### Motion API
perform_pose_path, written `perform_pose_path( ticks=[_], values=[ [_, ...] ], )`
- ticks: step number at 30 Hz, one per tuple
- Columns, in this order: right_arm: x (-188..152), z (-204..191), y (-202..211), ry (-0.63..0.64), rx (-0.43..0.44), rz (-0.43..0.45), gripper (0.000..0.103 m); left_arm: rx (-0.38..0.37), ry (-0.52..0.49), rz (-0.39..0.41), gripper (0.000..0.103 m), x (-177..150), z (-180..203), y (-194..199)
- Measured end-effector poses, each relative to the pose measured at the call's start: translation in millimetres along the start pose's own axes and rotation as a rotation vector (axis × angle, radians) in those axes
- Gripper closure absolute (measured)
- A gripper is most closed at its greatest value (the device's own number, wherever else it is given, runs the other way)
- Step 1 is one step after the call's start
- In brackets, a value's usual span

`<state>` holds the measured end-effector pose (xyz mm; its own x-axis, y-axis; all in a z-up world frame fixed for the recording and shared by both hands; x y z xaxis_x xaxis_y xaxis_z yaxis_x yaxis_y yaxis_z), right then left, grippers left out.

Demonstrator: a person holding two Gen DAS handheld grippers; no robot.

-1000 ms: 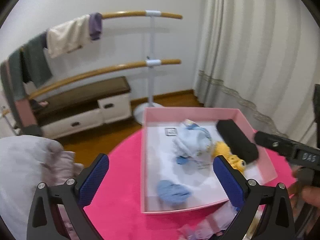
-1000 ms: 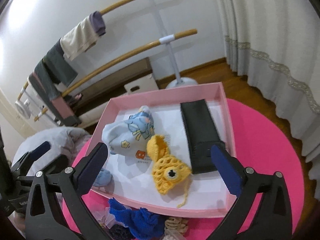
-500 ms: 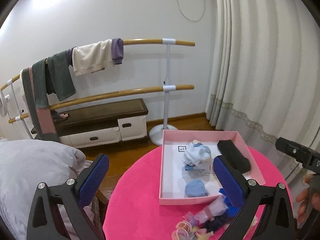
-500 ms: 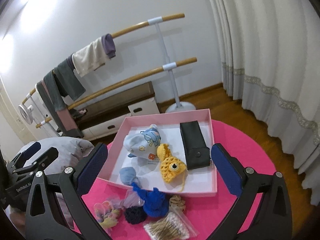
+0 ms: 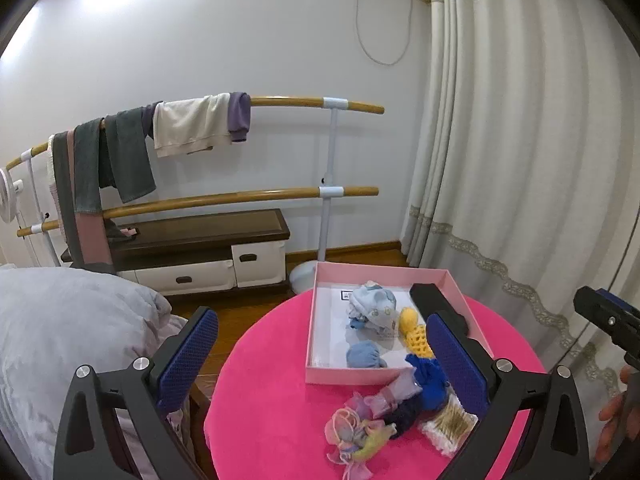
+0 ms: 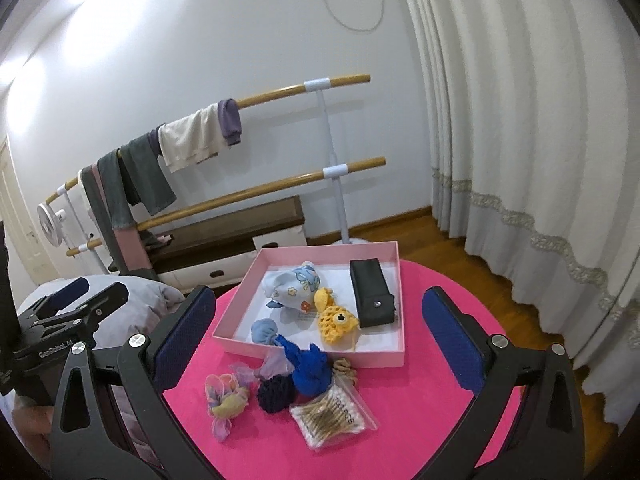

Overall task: Organize soft objects
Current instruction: 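Withdraw both grippers from the box toward the items on the table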

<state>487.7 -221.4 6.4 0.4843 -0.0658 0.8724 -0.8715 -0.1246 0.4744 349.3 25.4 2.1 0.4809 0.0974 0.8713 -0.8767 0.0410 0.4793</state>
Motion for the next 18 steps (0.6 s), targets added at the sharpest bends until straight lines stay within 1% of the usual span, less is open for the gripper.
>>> perform_pose_path(
  ticks=[9,18],
  values=[
    [-25,0,29,-0.018,-0.013,0.013,0.000,0.006,0.000,0.004,0.000,-22,5,41],
    [-44,5,55,-0.020,-0.036,0.041,0.000,0.008,0.011,-0.012,0.000,-35,9,67]
  ],
)
Point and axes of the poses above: each gripper's, at about its wrist camera, not at the fingertips, and y roughly against the way its jaws point, z to its right, x to its top, the point moved 3 cm from there along -y, roughly the way its jaws point, and after that the axes turned 2 degrees about -x, right-handed, at the moved point
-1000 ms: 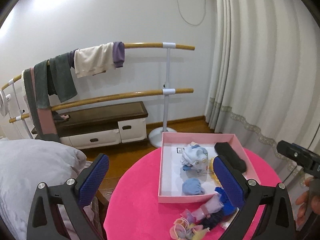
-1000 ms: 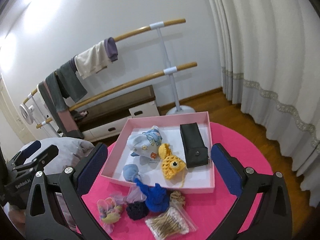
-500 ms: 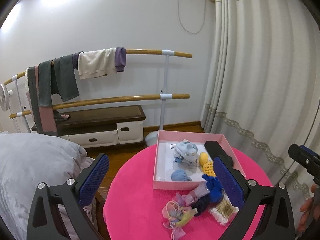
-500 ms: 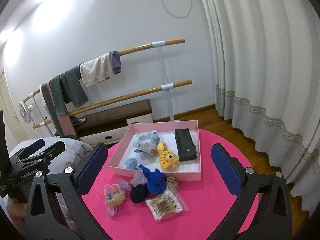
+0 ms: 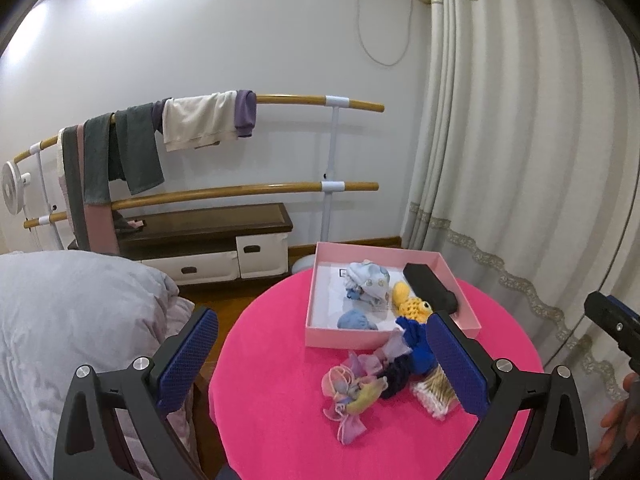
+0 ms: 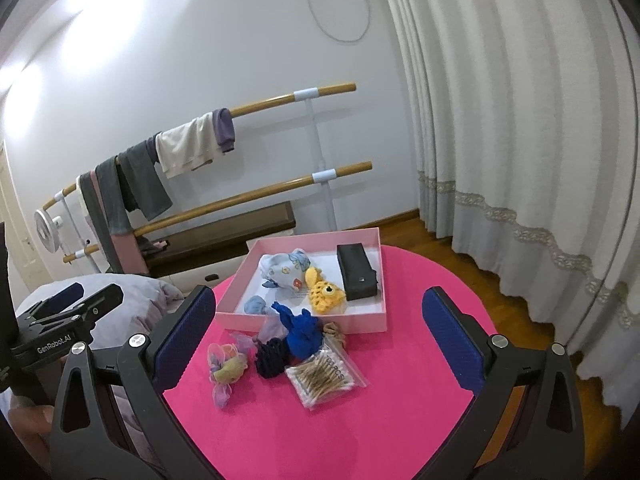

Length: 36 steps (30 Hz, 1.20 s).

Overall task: Organize soft objects
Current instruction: 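Withdraw both grippers from the box toward the items on the table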

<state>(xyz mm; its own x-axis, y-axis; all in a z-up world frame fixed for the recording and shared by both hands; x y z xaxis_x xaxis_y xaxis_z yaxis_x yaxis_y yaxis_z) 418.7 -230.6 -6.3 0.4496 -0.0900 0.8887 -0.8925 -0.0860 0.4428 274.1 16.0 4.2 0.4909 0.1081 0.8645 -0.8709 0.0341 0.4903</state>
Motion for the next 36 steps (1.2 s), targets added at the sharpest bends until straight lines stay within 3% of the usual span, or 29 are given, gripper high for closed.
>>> perform_pose_path(
  ticks=[16,36],
  values=[
    [-10,-21,14,0.049,0.037,0.010,0.000,0.002,-0.002,-0.008,0.000,-11,5,20],
    [-13,-16,1,0.037,0.025,-0.015,0.000,0.020,0.022,-0.050,0.000,-20,-5,-4]
  ],
)
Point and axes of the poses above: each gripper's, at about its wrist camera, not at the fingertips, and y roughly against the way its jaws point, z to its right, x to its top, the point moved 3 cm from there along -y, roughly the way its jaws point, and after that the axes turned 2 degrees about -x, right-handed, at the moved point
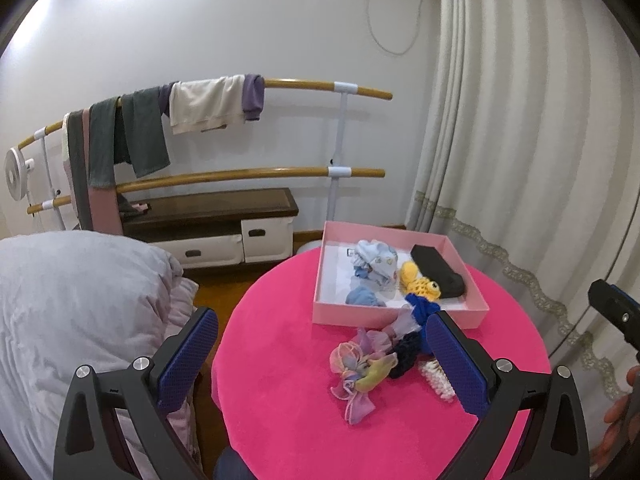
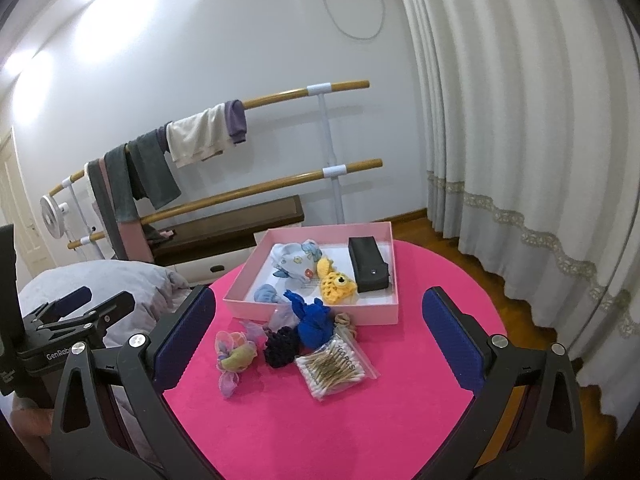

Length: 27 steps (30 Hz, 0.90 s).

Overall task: Organize soft objects
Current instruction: 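Withdraw both grippers from the box toward the items on the table, then grasp the clear cotton swab bag with the right gripper while the left grasps the sheer pink ribbon bundle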

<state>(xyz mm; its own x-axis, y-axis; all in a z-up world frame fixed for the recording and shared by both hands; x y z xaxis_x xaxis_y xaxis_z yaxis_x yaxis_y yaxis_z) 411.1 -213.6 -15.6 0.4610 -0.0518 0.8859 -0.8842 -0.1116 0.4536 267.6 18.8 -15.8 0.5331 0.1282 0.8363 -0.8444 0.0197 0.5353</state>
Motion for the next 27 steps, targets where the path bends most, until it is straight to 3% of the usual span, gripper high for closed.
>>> perform_pose_path(
  ticks=[8,27],
  values=[
    [-8,16,-24,-0.017,-0.027,-0.053,0.000,0.022,-0.014,-0.078,0.000,-14,-6,-35],
    [-78,38,-122,-0.015,-0.013,-0.354,0.000,-0.024,-0.076,-0.286,0.000,-55,15,-155]
  ],
)
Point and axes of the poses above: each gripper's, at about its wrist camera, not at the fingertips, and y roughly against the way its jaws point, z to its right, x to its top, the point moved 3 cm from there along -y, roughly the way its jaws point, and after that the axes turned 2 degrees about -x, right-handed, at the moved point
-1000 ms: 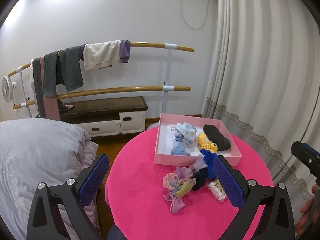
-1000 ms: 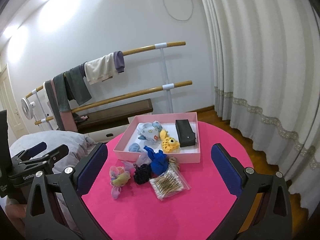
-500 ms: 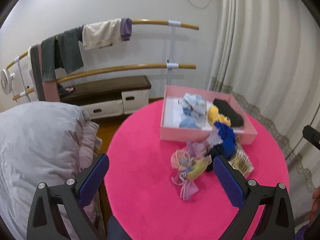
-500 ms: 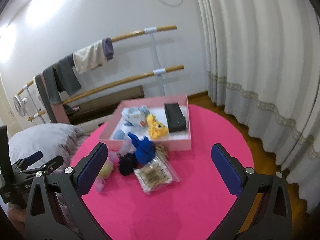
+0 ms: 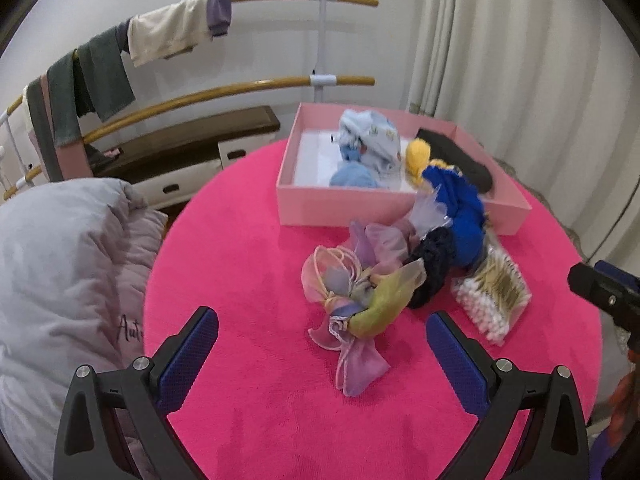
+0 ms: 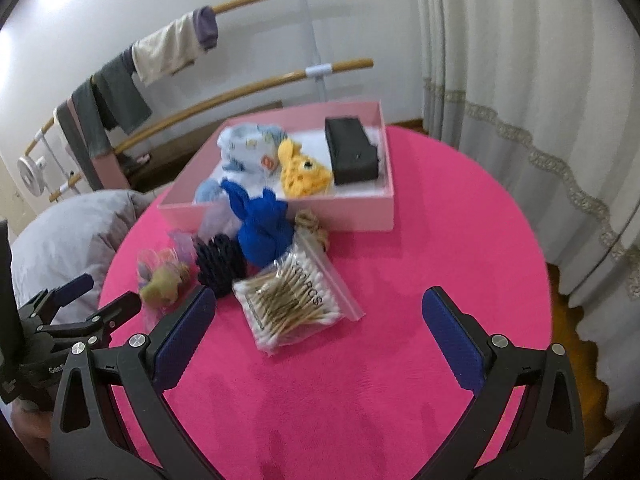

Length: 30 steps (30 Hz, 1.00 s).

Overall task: Organize soft objects
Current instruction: 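Grasp the clear cotton swab bag with the right gripper while the left grasps the sheer pink ribbon bundle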

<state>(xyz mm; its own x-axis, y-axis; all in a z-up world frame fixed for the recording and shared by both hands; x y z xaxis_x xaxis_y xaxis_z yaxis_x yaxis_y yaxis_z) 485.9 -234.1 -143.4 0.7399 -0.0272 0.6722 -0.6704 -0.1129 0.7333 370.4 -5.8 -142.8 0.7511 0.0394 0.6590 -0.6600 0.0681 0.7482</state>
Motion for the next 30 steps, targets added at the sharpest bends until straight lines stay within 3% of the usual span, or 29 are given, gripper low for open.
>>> perform_pose_path(
  ticks=[11,20,24,27,30],
  values=[
    [-8,-11,-49,0.058,0.047,-0.118,0.000,0.008,0.022,-0.048,0.000,4,-7,-63],
    [-14,-21,-83,0.091,0.051,-0.171,0.000,-0.014,0.050,-0.054,0.002,13,-20,-90],
    [-15,-26,-89,0.138,0.018,-0.155,0.000,-0.015,0.021,-0.075,0.020,16,-14,-103],
    [-17,-28,-89,0.157,-0.009,-0.147,0.003,-0.020,-0.011,-0.061,0.042,19,-8,-106],
    [-18,-25,-82,0.161,-0.046,-0.131,0.031,-0.037,-0.019,-0.061,0.059,20,-6,-106]
  ],
)
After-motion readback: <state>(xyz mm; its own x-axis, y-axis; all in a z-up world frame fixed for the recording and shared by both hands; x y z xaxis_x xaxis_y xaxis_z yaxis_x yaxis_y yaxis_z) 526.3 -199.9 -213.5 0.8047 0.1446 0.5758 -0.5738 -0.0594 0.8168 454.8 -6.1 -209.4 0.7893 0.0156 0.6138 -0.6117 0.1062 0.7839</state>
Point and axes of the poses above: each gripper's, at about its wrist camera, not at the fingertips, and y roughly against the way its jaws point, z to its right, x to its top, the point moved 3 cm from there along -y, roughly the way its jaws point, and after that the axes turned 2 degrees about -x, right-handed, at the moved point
